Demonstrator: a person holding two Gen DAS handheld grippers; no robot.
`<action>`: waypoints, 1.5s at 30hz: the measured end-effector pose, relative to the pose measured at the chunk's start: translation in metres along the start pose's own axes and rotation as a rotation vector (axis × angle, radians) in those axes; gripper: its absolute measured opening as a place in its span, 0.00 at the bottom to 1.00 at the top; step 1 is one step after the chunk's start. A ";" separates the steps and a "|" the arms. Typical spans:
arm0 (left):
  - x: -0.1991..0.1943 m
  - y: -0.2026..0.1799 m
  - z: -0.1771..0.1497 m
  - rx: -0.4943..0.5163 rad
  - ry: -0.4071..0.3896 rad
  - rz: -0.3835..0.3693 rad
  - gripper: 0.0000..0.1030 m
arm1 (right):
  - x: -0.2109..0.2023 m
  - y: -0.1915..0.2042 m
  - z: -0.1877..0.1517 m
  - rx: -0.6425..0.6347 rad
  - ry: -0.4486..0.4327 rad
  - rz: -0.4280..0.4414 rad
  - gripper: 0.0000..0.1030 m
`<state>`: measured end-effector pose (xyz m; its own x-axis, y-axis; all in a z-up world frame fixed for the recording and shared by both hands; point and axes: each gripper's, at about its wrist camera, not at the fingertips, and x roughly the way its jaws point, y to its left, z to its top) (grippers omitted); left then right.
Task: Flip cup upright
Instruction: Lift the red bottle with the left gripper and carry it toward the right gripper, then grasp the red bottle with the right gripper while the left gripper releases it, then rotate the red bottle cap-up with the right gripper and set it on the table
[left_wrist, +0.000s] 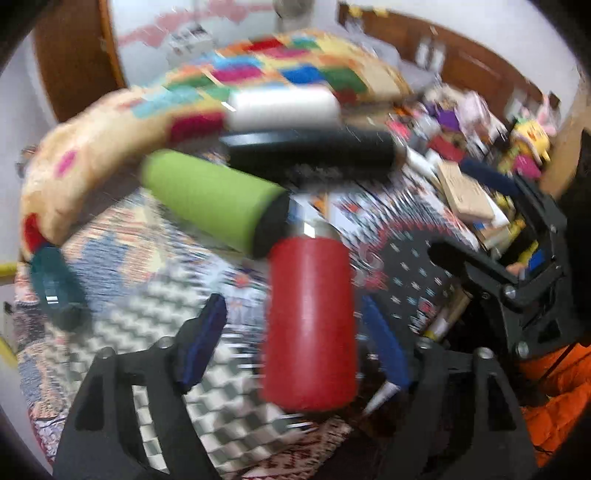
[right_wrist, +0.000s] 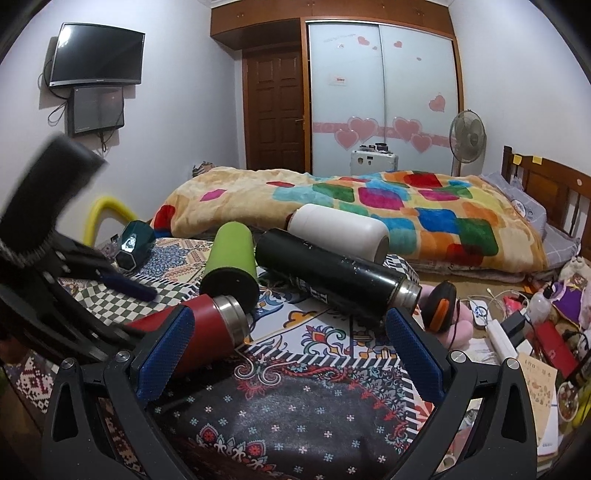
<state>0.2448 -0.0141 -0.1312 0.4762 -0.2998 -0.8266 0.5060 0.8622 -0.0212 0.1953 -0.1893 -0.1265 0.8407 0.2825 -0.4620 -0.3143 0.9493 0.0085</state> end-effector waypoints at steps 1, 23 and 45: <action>-0.006 0.009 -0.002 -0.016 -0.024 0.031 0.81 | 0.001 0.001 0.001 -0.004 0.003 0.002 1.00; -0.001 0.040 -0.066 -0.123 -0.128 0.067 0.83 | 0.065 0.035 0.005 0.097 0.388 0.284 0.83; 0.001 0.024 -0.084 -0.135 -0.168 0.081 0.83 | 0.106 0.048 0.001 0.023 0.626 0.380 0.58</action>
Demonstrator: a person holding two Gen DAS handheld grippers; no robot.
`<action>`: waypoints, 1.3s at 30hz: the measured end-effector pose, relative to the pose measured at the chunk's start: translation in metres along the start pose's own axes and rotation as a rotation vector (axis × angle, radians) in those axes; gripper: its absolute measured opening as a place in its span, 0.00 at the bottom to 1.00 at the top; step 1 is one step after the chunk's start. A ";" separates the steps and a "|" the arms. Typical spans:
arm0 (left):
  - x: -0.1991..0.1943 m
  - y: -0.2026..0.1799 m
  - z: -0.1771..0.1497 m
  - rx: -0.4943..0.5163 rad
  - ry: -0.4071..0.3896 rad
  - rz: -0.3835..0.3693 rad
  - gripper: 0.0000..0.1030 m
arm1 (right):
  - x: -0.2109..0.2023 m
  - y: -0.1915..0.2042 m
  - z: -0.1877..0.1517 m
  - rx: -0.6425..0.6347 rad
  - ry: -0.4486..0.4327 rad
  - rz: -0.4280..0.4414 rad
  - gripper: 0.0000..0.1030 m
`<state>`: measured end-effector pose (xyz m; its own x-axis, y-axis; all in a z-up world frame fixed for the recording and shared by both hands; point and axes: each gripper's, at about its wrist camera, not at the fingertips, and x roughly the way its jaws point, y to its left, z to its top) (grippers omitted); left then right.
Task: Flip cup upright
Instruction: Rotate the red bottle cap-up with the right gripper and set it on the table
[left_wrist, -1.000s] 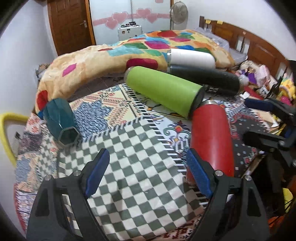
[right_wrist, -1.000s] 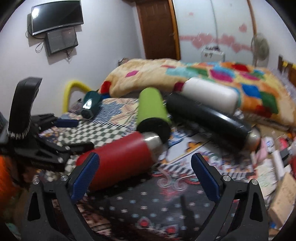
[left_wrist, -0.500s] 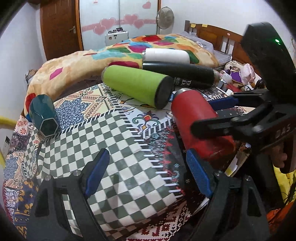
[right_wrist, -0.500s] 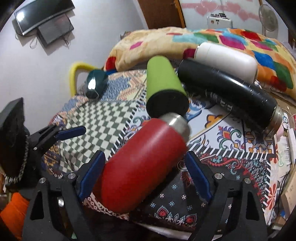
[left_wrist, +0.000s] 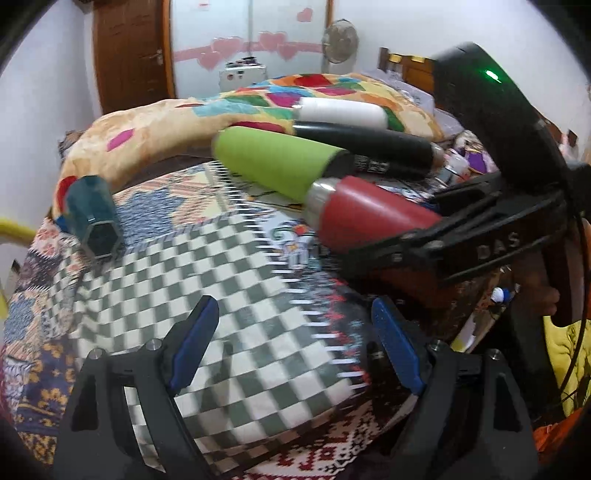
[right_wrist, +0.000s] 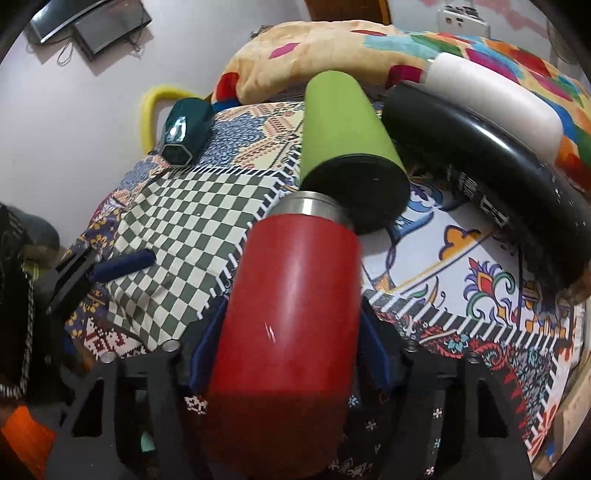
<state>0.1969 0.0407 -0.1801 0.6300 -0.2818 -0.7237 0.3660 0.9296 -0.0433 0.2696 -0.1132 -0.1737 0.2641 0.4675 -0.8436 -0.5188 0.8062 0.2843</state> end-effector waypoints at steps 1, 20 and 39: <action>-0.002 0.006 0.000 -0.016 0.000 0.020 0.83 | -0.001 0.001 0.000 -0.007 -0.002 -0.005 0.58; -0.040 0.051 0.018 -0.177 -0.126 0.085 0.83 | -0.040 0.039 0.003 -0.172 -0.244 -0.076 0.57; -0.055 0.049 0.019 -0.195 -0.205 0.128 0.87 | -0.009 0.049 -0.003 -0.203 -0.240 -0.075 0.60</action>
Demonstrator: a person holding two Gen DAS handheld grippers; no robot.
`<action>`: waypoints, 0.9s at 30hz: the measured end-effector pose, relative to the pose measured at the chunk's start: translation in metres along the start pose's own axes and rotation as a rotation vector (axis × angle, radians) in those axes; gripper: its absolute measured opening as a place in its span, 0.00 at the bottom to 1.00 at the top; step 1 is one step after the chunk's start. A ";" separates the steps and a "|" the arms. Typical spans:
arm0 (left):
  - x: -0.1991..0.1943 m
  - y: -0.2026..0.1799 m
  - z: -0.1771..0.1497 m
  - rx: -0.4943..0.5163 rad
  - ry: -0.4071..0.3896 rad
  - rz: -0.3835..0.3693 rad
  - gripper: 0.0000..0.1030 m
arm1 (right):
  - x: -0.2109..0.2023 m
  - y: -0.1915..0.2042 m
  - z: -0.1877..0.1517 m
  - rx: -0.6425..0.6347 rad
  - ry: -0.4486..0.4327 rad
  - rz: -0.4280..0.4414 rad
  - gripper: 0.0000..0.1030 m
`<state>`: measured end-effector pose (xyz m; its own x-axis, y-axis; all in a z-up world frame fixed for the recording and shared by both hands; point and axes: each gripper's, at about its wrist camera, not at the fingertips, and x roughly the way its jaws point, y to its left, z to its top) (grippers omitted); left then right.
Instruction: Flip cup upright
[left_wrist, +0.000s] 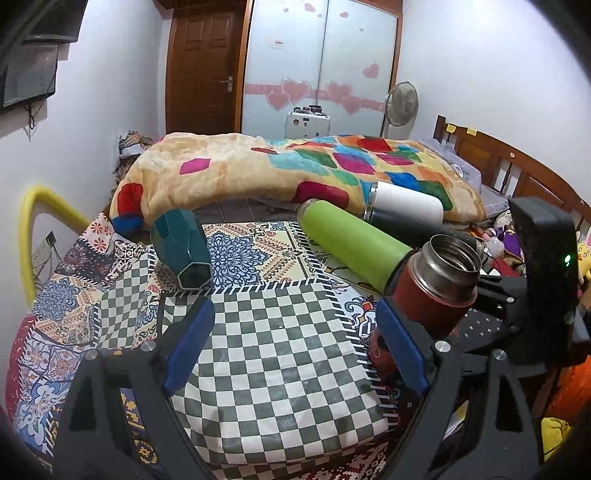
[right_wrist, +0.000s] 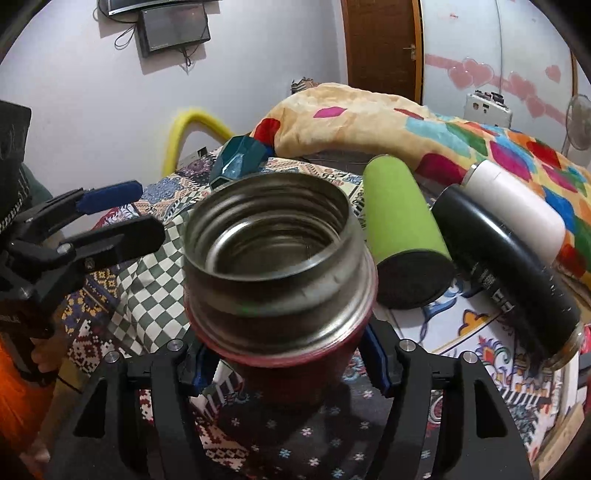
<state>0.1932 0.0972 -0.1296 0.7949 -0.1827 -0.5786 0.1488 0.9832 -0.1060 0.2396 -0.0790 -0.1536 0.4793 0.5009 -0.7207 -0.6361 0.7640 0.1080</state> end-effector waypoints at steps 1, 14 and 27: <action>-0.001 -0.001 0.000 -0.001 -0.002 0.000 0.87 | 0.001 0.000 0.000 0.002 -0.005 0.007 0.60; -0.048 -0.024 0.004 0.003 -0.087 0.026 0.87 | -0.054 0.000 -0.009 0.046 -0.115 -0.013 0.73; -0.154 -0.078 0.008 0.017 -0.346 0.059 0.89 | -0.215 0.034 -0.024 0.056 -0.557 -0.192 0.83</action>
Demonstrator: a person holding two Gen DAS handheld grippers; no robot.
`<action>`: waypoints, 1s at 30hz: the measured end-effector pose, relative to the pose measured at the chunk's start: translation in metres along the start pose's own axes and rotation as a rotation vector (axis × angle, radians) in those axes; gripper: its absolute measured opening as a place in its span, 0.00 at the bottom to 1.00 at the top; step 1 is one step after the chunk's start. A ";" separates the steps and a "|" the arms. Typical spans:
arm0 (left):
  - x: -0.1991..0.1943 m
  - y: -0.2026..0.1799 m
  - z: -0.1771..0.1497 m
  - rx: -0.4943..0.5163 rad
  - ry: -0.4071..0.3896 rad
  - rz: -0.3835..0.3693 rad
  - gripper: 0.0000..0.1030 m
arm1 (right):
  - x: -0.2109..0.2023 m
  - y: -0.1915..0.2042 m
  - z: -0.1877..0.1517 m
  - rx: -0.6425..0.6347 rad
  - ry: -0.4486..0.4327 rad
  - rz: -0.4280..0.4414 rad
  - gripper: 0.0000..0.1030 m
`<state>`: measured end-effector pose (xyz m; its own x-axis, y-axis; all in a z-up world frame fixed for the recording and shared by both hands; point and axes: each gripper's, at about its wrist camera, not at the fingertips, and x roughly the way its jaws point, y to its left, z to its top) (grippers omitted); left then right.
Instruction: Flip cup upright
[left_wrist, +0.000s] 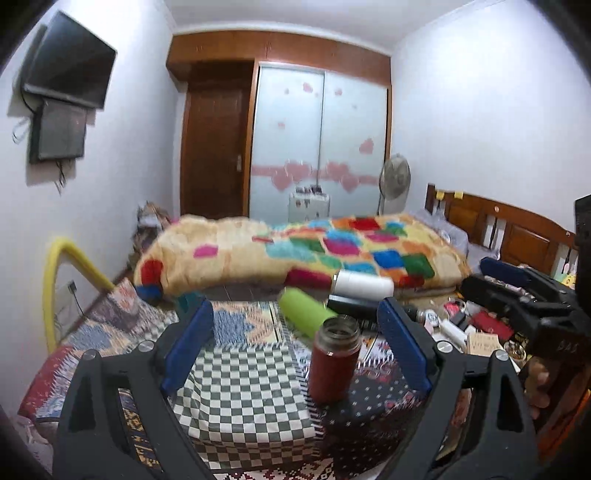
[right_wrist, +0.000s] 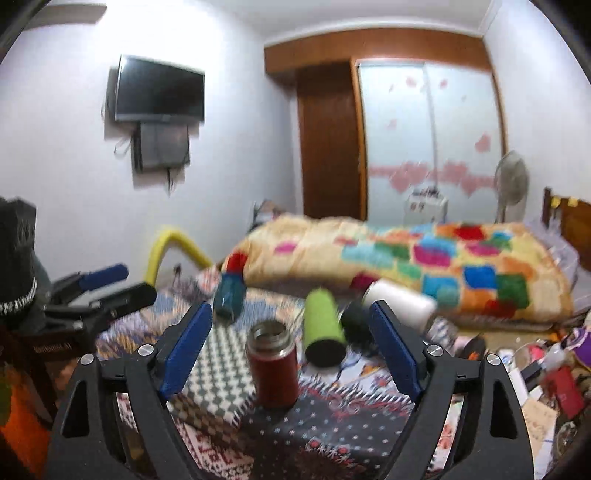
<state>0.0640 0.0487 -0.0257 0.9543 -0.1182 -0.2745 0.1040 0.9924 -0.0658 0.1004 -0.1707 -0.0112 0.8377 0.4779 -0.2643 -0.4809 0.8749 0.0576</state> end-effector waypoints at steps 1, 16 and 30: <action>-0.006 -0.002 0.001 0.004 -0.015 0.006 0.89 | -0.008 0.001 0.002 0.002 -0.025 -0.012 0.83; -0.075 -0.040 0.005 0.049 -0.189 0.089 1.00 | -0.059 0.015 -0.005 0.027 -0.177 -0.103 1.00; -0.074 -0.037 0.000 0.025 -0.178 0.083 1.00 | -0.070 0.015 -0.011 0.021 -0.177 -0.119 1.00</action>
<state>-0.0107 0.0208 -0.0028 0.9941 -0.0303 -0.1041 0.0278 0.9993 -0.0252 0.0316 -0.1924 -0.0027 0.9216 0.3758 -0.0970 -0.3718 0.9266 0.0570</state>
